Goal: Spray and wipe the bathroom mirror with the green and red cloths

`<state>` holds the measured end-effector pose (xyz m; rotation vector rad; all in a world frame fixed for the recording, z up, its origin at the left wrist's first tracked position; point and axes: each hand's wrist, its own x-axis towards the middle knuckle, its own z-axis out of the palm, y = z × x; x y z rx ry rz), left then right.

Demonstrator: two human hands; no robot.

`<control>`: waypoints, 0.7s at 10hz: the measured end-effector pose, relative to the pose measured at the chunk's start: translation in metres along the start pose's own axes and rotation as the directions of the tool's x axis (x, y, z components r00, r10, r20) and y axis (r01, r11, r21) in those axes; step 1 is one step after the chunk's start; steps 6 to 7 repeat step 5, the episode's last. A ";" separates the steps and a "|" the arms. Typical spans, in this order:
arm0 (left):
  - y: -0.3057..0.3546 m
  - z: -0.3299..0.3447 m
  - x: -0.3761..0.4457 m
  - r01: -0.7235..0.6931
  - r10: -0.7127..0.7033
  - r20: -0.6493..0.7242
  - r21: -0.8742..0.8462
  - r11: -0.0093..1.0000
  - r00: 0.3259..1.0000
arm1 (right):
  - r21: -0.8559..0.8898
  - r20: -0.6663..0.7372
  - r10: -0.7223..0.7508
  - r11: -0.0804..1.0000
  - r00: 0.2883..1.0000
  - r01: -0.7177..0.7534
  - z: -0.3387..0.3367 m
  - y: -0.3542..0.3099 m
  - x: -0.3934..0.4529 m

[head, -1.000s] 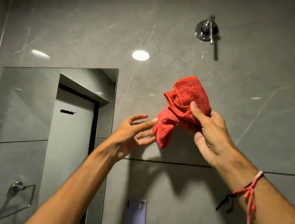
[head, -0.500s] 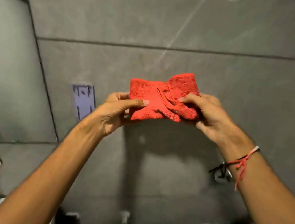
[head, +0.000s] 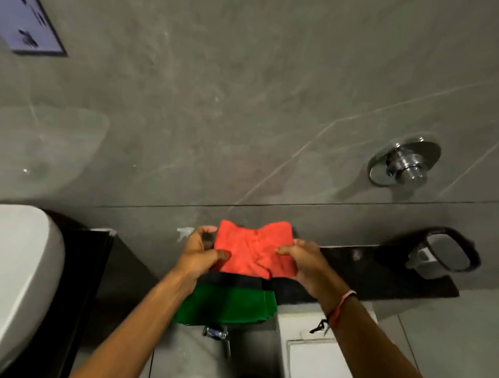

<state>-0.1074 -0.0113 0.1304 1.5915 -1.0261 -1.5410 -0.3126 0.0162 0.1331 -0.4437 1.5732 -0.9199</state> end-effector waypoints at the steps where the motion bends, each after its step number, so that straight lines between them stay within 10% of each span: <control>1: -0.048 0.006 0.022 -0.003 0.005 -0.047 0.056 0.998 0.999 | 0.013 -0.004 0.067 0.998 0.998 -0.067 0.003 0.038 0.033; 3: -0.115 0.009 0.050 -0.053 0.027 0.083 0.327 0.943 0.996 | -0.135 -0.022 0.133 0.982 0.991 -0.134 0.017 0.078 0.082; 5: -0.108 0.000 0.031 -0.204 0.136 0.160 0.570 0.796 0.978 | -0.680 0.139 -0.159 0.702 0.977 0.211 0.016 0.082 0.080; 7: -0.108 0.000 0.031 -0.204 0.136 0.160 0.570 0.796 0.978 | -0.680 0.139 -0.159 0.702 0.977 0.211 0.016 0.082 0.080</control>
